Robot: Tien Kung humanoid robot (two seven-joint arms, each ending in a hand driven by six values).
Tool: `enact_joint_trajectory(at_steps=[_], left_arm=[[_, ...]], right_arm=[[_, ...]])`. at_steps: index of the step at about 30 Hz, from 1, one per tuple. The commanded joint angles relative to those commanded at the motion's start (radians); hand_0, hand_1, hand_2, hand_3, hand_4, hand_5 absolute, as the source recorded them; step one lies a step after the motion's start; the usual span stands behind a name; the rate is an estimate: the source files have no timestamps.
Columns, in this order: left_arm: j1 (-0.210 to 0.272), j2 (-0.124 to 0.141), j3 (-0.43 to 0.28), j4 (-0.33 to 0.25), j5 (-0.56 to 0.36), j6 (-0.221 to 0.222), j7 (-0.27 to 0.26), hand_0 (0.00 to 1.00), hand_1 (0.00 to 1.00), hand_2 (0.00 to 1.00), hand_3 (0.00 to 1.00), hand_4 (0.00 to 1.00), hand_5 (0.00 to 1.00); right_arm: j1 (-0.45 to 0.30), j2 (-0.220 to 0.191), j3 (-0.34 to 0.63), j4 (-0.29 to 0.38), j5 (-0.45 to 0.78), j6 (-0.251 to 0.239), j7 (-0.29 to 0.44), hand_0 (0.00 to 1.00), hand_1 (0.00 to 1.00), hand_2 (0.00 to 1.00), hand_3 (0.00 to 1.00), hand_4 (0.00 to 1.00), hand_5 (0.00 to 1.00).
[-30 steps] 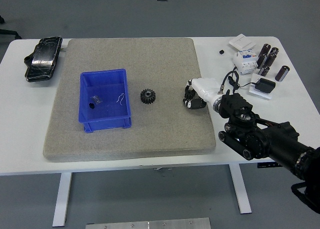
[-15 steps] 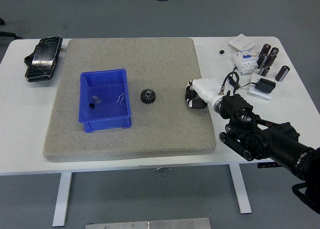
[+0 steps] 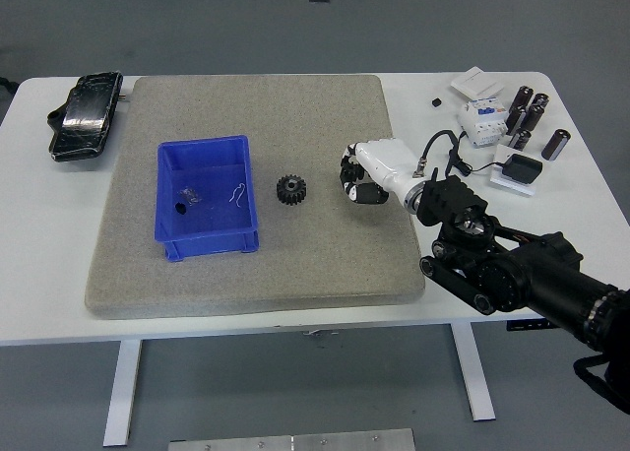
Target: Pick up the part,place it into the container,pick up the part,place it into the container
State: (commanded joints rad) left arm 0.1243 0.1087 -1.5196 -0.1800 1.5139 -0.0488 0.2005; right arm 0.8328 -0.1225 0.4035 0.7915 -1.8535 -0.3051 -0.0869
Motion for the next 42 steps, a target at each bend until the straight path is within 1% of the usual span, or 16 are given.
enact_joint_trajectory(at_steps=[6,13,15,16,18,21,22,24,27,28,33,34,39,40,42], left_arm=[[0.003,-0.001,0.000,0.000,0.001,0.000,0.001,0.666,0.645,0.643,0.574,0.690,0.485],[0.004,0.000,0.003,0.000,-0.001,0.000,0.001,0.666,0.645,0.643,0.574,0.692,0.498],[0.005,0.000,0.004,0.000,-0.003,0.000,0.002,0.666,0.645,0.643,0.574,0.692,0.498],[0.006,0.000,0.004,0.000,-0.003,0.000,0.002,0.666,0.645,0.643,0.574,0.699,0.508],[0.008,-0.001,0.003,0.000,-0.001,0.000,0.004,0.666,0.645,0.643,0.574,0.699,0.508],[0.009,-0.001,0.003,0.000,0.000,-0.001,0.005,0.666,0.645,0.643,0.574,0.699,0.508],[0.009,-0.001,0.003,0.000,-0.001,-0.001,0.005,0.667,0.645,0.643,0.574,0.702,0.514],[0.008,0.000,0.004,0.000,-0.001,-0.001,0.005,0.667,0.645,0.643,0.574,0.702,0.514],[0.007,0.000,0.006,0.000,-0.002,-0.001,0.005,0.667,0.645,0.643,0.574,0.702,0.514],[0.008,0.000,0.006,0.000,-0.002,-0.001,0.006,0.666,0.645,0.643,0.574,0.704,0.515],[0.006,0.002,0.005,0.000,-0.001,-0.001,0.007,0.666,0.645,0.643,0.574,0.704,0.515],[0.006,0.002,0.005,0.000,-0.001,-0.001,0.006,0.667,0.645,0.643,0.574,0.705,0.518],[0.004,0.002,0.005,0.000,0.000,-0.001,0.007,0.667,0.645,0.643,0.574,0.705,0.518],[0.004,0.002,0.005,0.000,0.000,-0.001,0.007,0.667,0.646,0.643,0.573,0.704,0.518],[0.003,0.002,0.004,0.000,0.001,-0.001,0.007,0.667,0.646,0.643,0.573,0.704,0.518]], right_arm=[[-0.028,0.017,0.030,0.147,0.066,-0.011,0.007,0.325,0.462,0.435,0.593,0.339,0.226],[-0.064,0.056,0.017,0.322,0.090,-0.032,0.020,0.327,0.461,0.434,0.598,0.344,0.231],[-0.075,0.065,0.012,0.363,0.105,-0.040,0.027,0.327,0.461,0.434,0.598,0.344,0.231],[-0.080,0.070,0.009,0.382,0.115,-0.045,0.031,0.332,0.467,0.435,0.599,0.363,0.233],[-0.088,0.084,-0.001,0.400,0.132,-0.057,0.040,0.332,0.467,0.435,0.599,0.363,0.233],[-0.091,0.106,-0.015,0.392,0.150,-0.069,0.047,0.332,0.467,0.435,0.599,0.363,0.233],[-0.090,0.113,-0.020,0.381,0.154,-0.073,0.048,0.380,0.481,0.441,0.605,0.378,0.232],[-0.087,0.123,-0.027,0.356,0.163,-0.080,0.051,0.380,0.481,0.441,0.605,0.378,0.232],[-0.082,0.123,-0.034,0.323,0.164,-0.092,0.053,0.380,0.481,0.441,0.605,0.378,0.232],[-0.079,0.123,-0.036,0.312,0.162,-0.096,0.054,0.432,0.498,0.464,0.622,0.401,0.242],[-0.066,0.123,-0.048,0.265,0.131,-0.105,0.051,0.432,0.498,0.464,0.622,0.401,0.242],[-0.064,0.123,-0.050,0.258,0.125,-0.106,0.051,0.525,0.539,0.522,0.658,0.410,0.268],[-0.053,0.123,-0.064,0.239,0.105,-0.108,0.045,0.525,0.539,0.522,0.658,0.410,0.268],[-0.051,0.123,-0.066,0.237,0.102,-0.107,0.043,0.645,0.617,0.602,0.676,0.444,0.311],[-0.049,0.123,-0.069,0.233,0.097,-0.106,0.041,0.645,0.617,0.602,0.676,0.444,0.311]])
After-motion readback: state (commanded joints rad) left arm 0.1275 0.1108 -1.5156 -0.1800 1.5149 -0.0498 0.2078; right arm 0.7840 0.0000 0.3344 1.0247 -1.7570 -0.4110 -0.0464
